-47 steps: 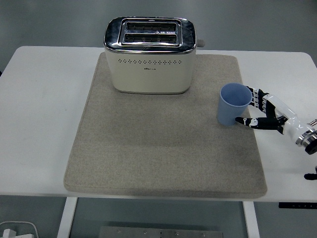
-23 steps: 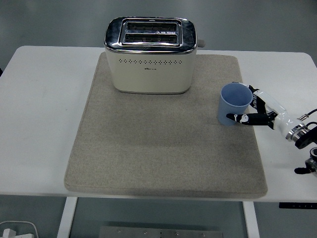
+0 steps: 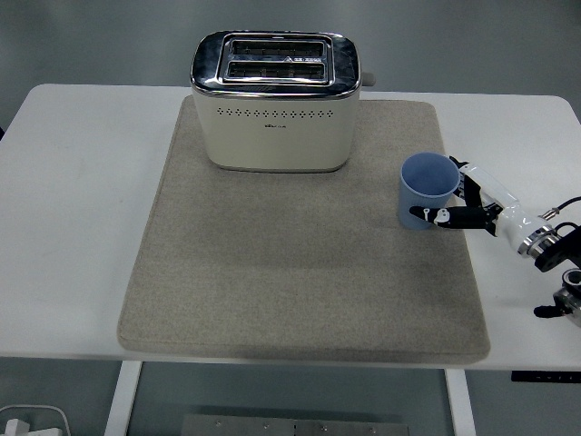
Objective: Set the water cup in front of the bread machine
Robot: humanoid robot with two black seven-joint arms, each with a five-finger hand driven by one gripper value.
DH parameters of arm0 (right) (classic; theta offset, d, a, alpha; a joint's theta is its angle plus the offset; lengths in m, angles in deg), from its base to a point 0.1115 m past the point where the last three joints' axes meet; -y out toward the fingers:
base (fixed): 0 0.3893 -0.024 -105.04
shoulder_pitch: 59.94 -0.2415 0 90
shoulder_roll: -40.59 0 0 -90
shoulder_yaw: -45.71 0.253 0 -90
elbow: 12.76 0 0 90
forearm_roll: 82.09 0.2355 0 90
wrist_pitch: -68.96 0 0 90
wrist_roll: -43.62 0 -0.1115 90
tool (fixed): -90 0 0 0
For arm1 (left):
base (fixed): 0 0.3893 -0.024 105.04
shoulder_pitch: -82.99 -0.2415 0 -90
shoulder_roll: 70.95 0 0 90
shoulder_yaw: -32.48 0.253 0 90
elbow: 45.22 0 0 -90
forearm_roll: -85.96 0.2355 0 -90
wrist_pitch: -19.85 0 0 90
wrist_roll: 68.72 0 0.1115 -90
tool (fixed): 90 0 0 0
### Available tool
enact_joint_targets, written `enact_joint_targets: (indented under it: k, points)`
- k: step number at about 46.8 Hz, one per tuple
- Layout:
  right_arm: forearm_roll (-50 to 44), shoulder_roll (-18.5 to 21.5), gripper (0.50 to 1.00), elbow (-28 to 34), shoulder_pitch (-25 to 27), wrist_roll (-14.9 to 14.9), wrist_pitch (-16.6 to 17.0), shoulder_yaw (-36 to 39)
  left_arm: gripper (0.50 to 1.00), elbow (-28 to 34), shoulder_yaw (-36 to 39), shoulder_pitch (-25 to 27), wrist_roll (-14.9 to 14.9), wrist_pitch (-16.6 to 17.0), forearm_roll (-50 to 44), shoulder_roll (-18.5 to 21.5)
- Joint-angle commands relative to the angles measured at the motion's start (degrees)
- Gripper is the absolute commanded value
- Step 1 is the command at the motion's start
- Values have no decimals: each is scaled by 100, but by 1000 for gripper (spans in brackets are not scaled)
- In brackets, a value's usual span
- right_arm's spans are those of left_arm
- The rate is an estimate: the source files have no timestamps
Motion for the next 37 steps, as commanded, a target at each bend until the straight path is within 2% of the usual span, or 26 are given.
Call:
enact_joint_targets:
  k: [1, 9, 17, 37]
  points:
    - [-6, 14, 817, 9, -65, 0, 1, -34, 999, 0, 0, 0, 0, -2, 0, 0]
    - [-32, 14, 736, 1, -109, -9, -25, -148, 999, 0, 0, 0, 0, -2, 0, 0]
    - [-23, 14, 500, 1, -205, 0, -25, -201, 999, 0, 0, 0, 0, 6, 0, 0]
    - [29, 14, 500, -8, -241, 70, 10, -219, 999, 0, 0, 0, 0, -2, 0, 0]
